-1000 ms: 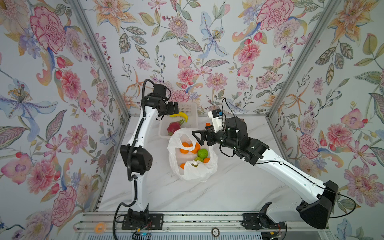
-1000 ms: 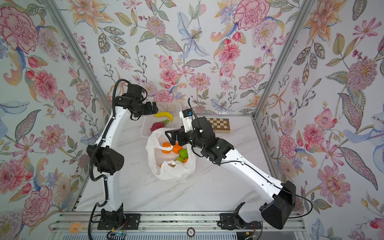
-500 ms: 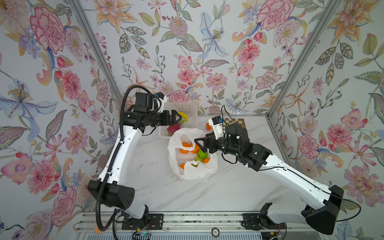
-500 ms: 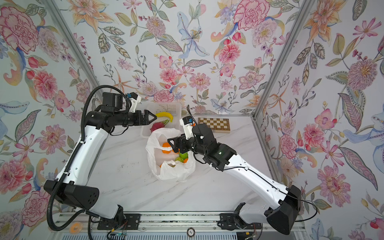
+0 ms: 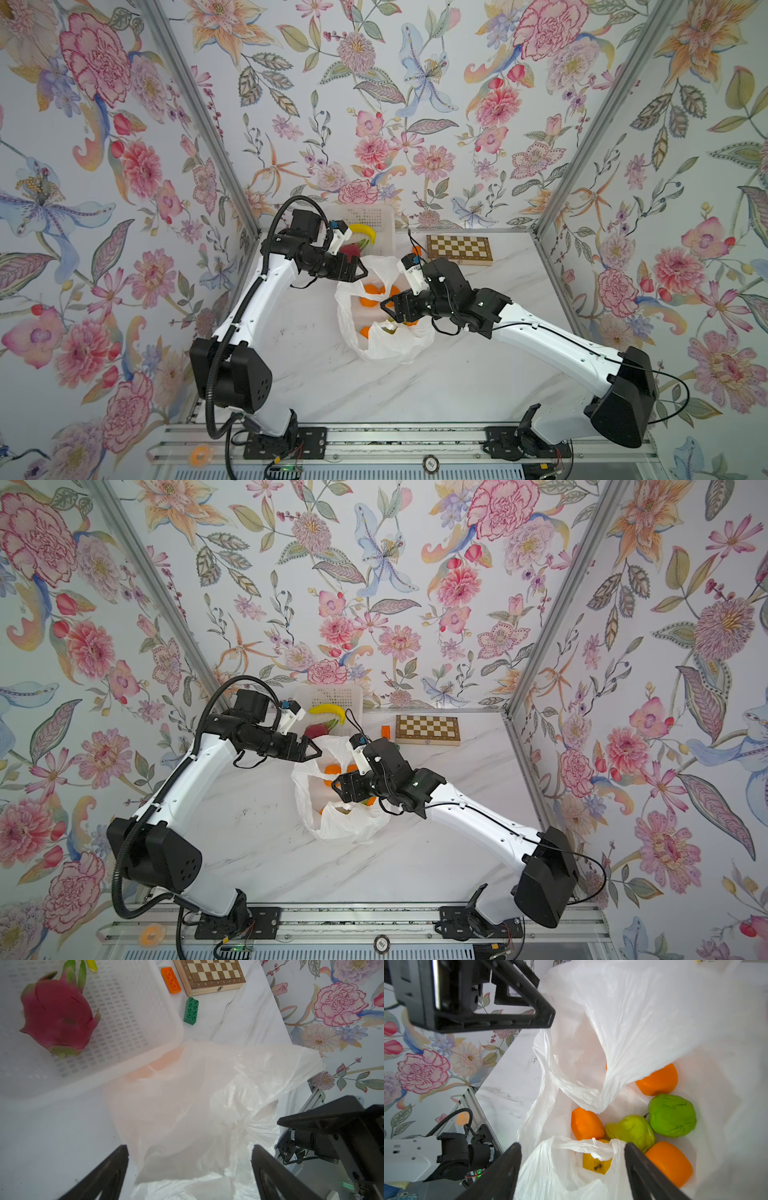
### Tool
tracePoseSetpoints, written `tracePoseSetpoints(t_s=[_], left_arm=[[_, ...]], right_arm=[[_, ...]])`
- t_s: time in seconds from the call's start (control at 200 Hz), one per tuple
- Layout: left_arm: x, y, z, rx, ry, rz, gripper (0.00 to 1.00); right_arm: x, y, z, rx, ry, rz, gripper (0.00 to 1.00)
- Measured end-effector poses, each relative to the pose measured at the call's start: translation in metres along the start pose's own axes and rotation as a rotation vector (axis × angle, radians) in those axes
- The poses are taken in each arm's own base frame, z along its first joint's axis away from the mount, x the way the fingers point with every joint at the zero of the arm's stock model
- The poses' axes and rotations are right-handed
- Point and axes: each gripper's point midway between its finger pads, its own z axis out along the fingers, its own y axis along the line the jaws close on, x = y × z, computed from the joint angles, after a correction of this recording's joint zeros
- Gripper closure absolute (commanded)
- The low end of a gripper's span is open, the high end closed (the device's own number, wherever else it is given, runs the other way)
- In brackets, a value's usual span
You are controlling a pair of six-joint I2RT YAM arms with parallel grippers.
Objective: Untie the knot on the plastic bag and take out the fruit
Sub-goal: 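Release the dragon fruit with the left gripper while the right reaches into the bag, then lower the right gripper into the bag and grasp the light green pear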
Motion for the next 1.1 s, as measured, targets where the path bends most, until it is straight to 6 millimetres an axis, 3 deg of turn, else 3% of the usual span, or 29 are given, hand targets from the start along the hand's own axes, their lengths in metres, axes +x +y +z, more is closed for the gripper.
tracePoseSetpoints(t_s=[0.105,0.205,0.42,0.54,0.751,1.101], left_arm=[[0.001,0.003,0.009,0.003,0.016,-0.006,0.35],[-0.003,0.004,0.011,0.0,0.0,-0.01,0.42],[-0.006,0.001,0.026,0.006,-0.033,-0.031,0.43],[0.001,-0.005,0.037,0.011,-0.015,-0.045,0.42],[0.001,-0.011,0.041,0.015,-0.014,-0.052,0.42],[-0.003,-0.006,0.042,-0.016,-0.031,-0.07,0.4]], right_arm=[[0.023,-0.006,0.019,0.048,0.069,-0.032,0.29],[0.055,-0.013,0.037,0.091,0.159,-0.077,0.31],[0.139,-0.027,0.041,0.144,0.359,-0.19,0.32],[0.164,-0.032,0.031,0.151,0.422,-0.222,0.29],[0.15,-0.023,0.011,0.128,0.38,-0.249,0.1],[0.077,-0.008,0.004,0.099,0.172,-0.158,0.15]])
